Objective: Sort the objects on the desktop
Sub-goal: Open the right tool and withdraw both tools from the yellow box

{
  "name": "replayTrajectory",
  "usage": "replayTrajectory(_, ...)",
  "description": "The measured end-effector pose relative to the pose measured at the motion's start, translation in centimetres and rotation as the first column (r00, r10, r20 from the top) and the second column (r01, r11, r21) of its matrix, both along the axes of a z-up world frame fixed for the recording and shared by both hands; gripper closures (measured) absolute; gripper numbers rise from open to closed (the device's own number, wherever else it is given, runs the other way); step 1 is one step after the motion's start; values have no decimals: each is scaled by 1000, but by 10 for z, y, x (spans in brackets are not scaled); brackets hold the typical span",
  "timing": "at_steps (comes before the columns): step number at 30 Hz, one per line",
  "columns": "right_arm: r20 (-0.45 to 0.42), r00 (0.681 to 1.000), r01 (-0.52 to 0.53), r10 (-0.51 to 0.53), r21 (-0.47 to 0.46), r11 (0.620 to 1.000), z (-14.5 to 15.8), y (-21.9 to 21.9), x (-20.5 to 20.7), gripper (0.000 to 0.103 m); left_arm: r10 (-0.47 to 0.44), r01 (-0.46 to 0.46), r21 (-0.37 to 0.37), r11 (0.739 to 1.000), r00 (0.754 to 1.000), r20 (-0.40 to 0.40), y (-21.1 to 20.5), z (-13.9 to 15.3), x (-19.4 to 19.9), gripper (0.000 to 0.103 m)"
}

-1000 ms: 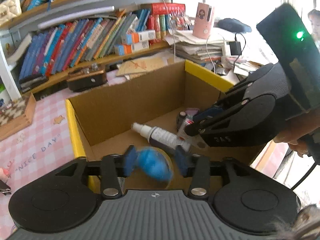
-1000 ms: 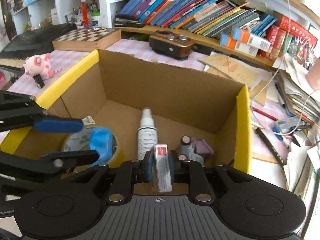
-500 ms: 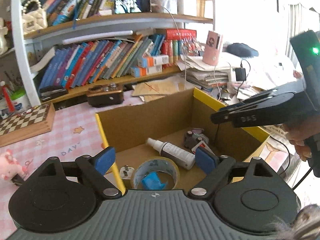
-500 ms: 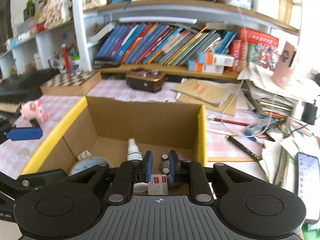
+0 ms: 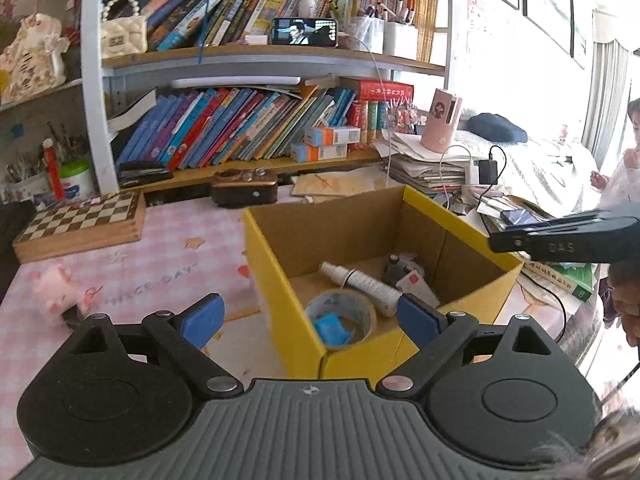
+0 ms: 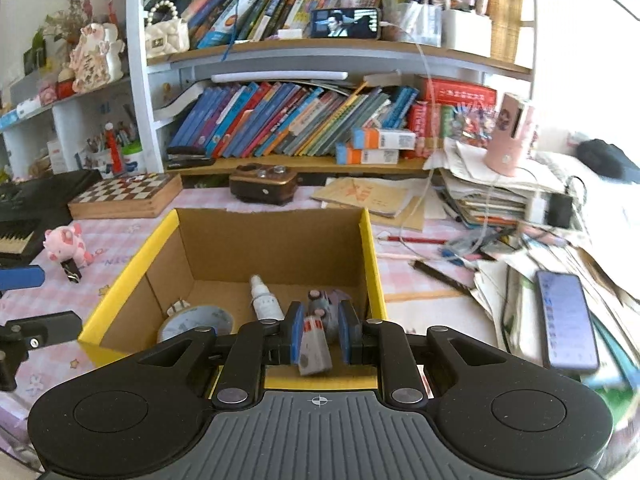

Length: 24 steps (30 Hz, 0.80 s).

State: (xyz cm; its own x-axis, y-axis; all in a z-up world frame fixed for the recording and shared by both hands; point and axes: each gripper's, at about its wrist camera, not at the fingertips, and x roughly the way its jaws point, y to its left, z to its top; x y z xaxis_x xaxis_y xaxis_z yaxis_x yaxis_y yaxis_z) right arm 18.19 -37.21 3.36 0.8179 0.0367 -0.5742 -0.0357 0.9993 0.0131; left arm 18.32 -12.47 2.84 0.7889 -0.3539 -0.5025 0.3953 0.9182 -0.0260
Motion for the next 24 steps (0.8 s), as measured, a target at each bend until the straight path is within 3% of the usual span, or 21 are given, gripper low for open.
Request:
replayTrajectory(11, -69, 992, 104, -102, 29, 994, -19, 42, -57, 83, -44, 44, 14, 999, 998, -38, 48, -8, -31, 10)
replayTrajectory(24, -113, 985, 134, -130, 25, 991, -39, 114, -106, 83, -72, 76, 31, 997, 993, -90, 109, -22, -64, 10)
